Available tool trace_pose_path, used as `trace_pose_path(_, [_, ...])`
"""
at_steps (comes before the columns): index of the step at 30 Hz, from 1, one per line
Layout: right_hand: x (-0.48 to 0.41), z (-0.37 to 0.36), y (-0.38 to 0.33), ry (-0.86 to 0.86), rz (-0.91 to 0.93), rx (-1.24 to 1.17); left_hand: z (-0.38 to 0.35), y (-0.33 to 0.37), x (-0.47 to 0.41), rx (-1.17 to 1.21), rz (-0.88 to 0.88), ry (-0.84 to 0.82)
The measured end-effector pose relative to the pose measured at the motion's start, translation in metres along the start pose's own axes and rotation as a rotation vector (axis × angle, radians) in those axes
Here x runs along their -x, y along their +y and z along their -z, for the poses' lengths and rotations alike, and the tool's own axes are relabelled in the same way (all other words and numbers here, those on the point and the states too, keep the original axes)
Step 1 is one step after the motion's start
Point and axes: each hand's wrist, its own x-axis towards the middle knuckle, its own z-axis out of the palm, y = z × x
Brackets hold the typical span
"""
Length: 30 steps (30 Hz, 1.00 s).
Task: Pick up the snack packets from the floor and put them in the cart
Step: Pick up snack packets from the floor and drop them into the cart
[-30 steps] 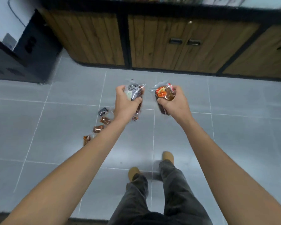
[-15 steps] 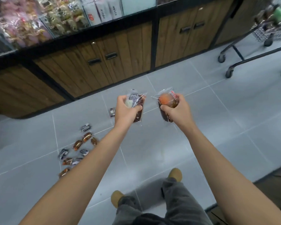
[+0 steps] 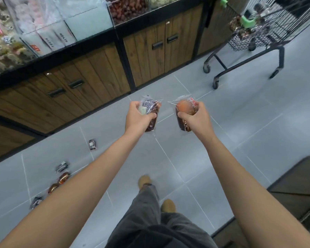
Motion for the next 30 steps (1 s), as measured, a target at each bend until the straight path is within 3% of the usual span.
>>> trace_pose_path(11, [-0.137,0.104,0.010,0.129,-0.071,0.017,-0.174,0.070,-0.110,-0.002,0.039,-0.148])
trace_pose_path(20, [-0.283,0.208,-0.013,0.244,-0.119,-0.013,-0.325,0.181,-0.213,-0.088,0.021,-0.298])
trace_pose_path(30, [-0.419,0.342,0.016,0.383,-0.199,-0.059,-0.500,0.282,-0.283,-0.178,-0.028,-0.408])
